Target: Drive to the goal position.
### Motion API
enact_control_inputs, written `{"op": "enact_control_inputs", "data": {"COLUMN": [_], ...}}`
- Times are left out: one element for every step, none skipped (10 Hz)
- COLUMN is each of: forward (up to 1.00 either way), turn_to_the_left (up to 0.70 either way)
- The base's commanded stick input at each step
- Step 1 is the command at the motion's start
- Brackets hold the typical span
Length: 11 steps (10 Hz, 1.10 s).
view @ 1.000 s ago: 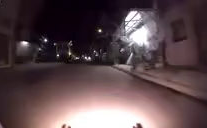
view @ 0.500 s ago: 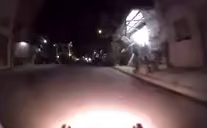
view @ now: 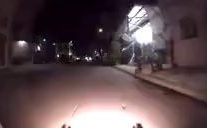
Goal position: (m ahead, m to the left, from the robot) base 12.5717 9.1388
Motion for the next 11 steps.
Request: {"op": "enact_control_inputs", "data": {"forward": [0.6,0.6,0.6,0.6,0.6,0.6,0.6,0.6,0.6,0.6,0.6], "turn_to_the_left": [0.0,0.0,0.0,0.0,0.0,0.0,0.0,0.0,0.0,0.0,0.0]}}
